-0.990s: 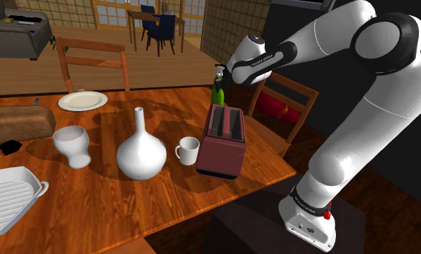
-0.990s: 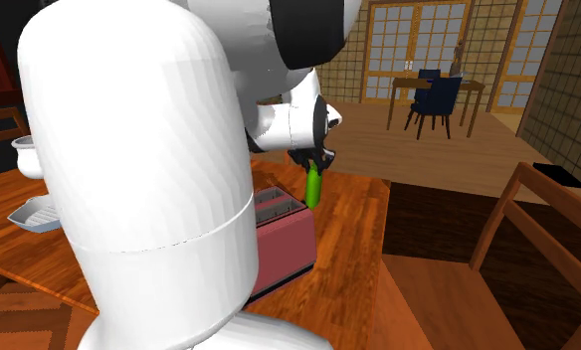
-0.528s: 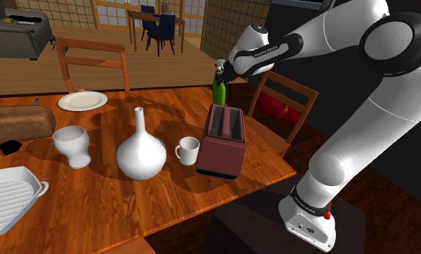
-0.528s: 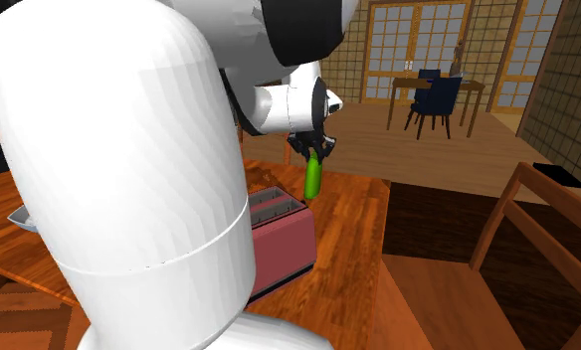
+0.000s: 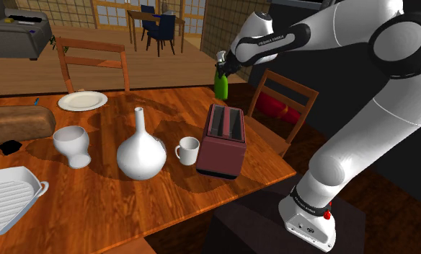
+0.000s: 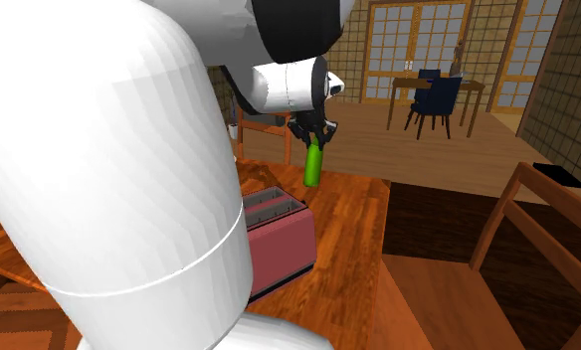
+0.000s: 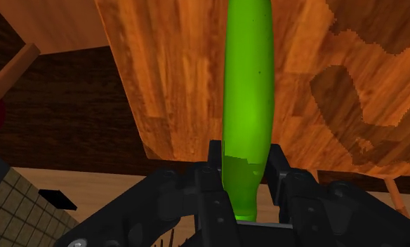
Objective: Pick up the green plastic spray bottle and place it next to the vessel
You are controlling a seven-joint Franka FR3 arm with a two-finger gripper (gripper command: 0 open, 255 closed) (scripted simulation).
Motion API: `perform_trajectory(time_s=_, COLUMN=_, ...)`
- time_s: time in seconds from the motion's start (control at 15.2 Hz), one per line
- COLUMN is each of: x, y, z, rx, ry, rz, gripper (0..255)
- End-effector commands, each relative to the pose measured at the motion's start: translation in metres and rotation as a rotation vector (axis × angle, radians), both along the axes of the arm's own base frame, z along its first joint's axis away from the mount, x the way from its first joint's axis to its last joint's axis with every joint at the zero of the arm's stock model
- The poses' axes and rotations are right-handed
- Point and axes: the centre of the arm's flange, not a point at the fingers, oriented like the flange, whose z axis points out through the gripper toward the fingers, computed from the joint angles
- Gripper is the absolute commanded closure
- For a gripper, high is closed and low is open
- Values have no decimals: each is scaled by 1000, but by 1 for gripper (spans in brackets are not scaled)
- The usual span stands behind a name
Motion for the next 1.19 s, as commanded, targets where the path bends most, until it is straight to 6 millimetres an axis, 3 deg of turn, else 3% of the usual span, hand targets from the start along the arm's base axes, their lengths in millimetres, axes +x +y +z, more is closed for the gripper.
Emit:
perform_trajectory(time_s=0.0, x=1, y=0, z=11, rx=0, ry=0, rz=0, gripper=255)
perform_trajectory(time_s=1.12, x=1, y=0, z=101, rx=0, ry=0, rz=0, gripper=255)
